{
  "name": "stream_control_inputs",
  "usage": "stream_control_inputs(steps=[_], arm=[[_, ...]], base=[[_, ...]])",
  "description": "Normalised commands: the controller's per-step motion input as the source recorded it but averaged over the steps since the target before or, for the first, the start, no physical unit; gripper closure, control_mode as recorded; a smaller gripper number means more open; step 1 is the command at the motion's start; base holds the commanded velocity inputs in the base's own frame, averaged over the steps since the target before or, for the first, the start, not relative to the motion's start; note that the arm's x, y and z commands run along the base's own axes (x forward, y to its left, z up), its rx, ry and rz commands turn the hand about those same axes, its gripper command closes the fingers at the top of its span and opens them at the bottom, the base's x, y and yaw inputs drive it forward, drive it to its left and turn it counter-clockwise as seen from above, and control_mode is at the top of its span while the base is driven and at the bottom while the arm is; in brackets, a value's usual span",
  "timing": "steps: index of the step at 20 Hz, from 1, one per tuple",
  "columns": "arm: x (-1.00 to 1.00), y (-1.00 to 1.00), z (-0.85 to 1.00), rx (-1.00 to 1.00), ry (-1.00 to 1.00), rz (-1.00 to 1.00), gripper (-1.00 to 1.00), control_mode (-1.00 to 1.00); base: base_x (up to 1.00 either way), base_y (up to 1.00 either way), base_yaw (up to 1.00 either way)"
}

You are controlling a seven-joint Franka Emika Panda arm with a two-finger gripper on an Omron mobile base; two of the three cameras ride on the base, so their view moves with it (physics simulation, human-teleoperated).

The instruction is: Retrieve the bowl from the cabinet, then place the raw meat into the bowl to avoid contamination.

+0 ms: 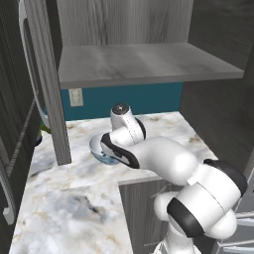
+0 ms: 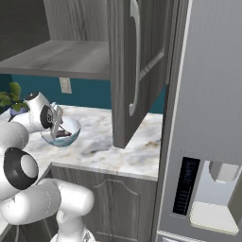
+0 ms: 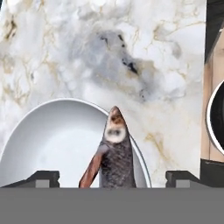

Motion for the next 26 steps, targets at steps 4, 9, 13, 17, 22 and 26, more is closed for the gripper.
stream_control_inputs(steps=[4, 9, 13, 17, 22, 26], arm=[[0.0, 0.09, 0.6, 0.0, 0.0, -0.01, -1.0, -1.0], [-0.21, 0.04, 0.55, 0.02, 0.0, -0.02, -1.0, -1.0], [-0.6, -0.01, 0.37, 0.03, 0.0, -0.07, -1.0, -1.0], [-0.79, -0.06, 0.18, 0.02, 0.0, -0.09, -1.0, -1.0], [-0.88, -0.16, 0.01, 0.03, 0.0, -0.1, -1.0, -1.0], [-0.73, -0.23, 0.0, 0.02, 0.0, -0.09, -1.0, -1.0]], base=[[0.0, 0.0, 0.0], [0.0, 0.0, 0.0], [0.0, 0.0, 0.0], [0.0, 0.0, 0.0], [0.0, 0.0, 0.0], [0.0, 0.0, 0.0]])
